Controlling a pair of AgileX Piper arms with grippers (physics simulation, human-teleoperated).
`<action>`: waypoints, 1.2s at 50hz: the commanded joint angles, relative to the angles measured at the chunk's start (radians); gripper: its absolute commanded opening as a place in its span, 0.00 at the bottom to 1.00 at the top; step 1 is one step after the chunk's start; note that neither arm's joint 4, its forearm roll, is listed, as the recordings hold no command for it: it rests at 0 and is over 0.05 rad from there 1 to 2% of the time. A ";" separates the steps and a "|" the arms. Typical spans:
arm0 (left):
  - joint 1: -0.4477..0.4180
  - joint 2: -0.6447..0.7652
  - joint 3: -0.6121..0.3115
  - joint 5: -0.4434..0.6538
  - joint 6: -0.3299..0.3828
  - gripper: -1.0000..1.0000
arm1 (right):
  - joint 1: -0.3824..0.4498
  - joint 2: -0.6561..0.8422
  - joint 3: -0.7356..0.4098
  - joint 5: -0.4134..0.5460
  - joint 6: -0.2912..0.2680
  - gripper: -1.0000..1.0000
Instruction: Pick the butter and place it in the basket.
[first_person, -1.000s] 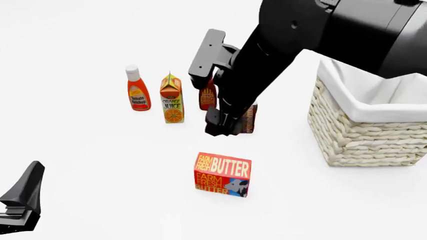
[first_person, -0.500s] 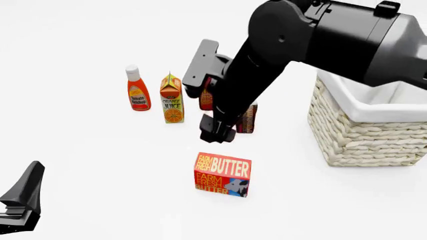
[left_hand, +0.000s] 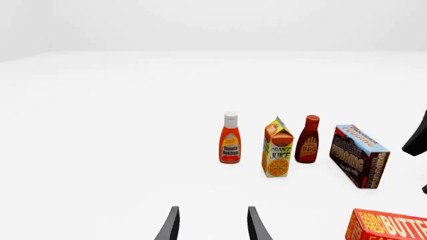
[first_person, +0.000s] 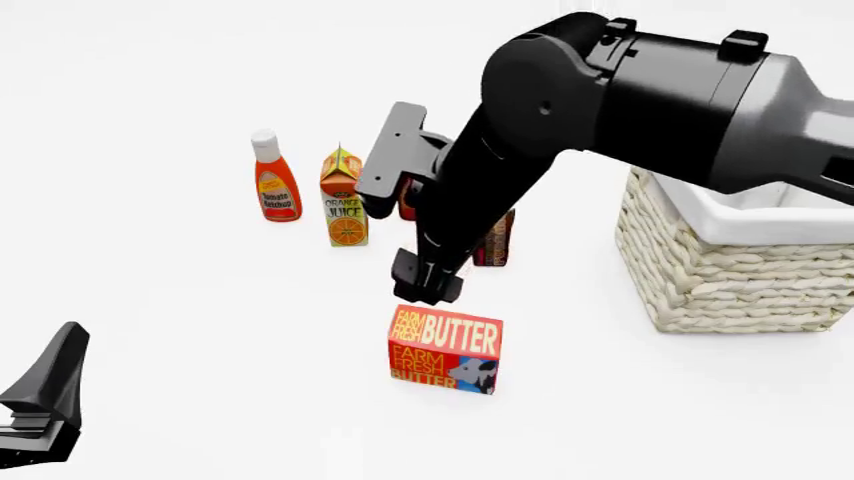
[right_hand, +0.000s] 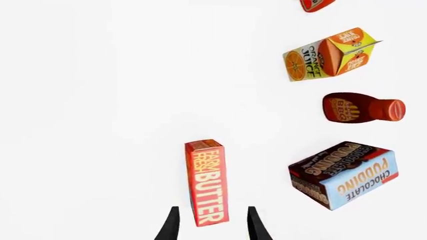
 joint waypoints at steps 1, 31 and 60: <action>0.000 0.000 0.000 0.000 0.000 1.00 | -0.018 0.030 -0.015 -0.015 -0.011 1.00; 0.000 0.000 0.000 0.000 0.000 1.00 | -0.022 0.063 -0.010 -0.047 -0.028 1.00; 0.000 0.000 0.000 0.000 0.000 1.00 | -0.013 0.098 -0.015 -0.070 -0.027 1.00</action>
